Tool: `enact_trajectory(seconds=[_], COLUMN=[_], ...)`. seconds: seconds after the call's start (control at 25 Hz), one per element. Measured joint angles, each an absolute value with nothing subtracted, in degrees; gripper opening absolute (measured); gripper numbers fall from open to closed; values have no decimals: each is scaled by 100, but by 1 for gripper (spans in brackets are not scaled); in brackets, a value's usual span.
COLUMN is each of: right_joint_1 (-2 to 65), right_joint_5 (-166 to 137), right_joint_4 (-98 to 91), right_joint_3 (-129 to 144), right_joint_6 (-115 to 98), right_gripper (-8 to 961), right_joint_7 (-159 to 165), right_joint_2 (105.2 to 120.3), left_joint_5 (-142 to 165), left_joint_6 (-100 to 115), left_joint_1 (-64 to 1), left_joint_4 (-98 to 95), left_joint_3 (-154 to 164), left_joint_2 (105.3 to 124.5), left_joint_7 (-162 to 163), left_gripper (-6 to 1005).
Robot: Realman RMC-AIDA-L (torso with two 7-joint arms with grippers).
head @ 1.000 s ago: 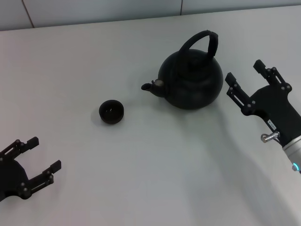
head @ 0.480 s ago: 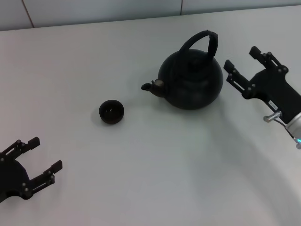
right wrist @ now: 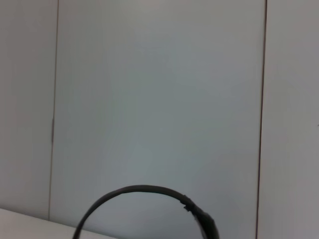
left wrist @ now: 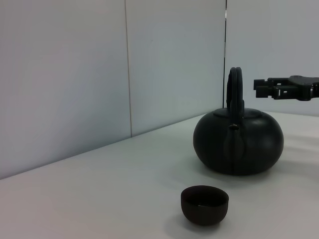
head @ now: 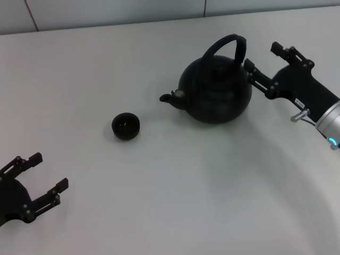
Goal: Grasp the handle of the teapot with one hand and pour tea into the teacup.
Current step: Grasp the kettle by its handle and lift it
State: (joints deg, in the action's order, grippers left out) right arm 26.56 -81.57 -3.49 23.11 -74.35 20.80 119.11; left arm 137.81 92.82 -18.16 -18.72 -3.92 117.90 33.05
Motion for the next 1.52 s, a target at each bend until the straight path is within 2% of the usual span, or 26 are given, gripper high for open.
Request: enact_trajectory(seconds=[0.64,1.36,1.52], right_joint_1=[3198,3210,3217], right_joint_5=[-8577,-8593,-8595], right_joint_4=[-659,-659,-659], right_joint_3=[2320,2365,2441], right_joint_6=[-6716,-6644,-6639], right_gripper=[752,748,667], right_joint_7=[2487,2487,2487], right_joint_2=[11885,11882,11882], left_joint_5=[13718,13687,13655], left_joint_6=[9290,9374,9398], left_joint_1=[-1765,-1767,-1764], left_joint_4=[-1858,-1855,-1854], left_joint_3=[-404,-404,-404], left_joint_2=[11804,11812,11812], left_joint_7=[3305,3305,3307], left_gripper=[804,804,804])
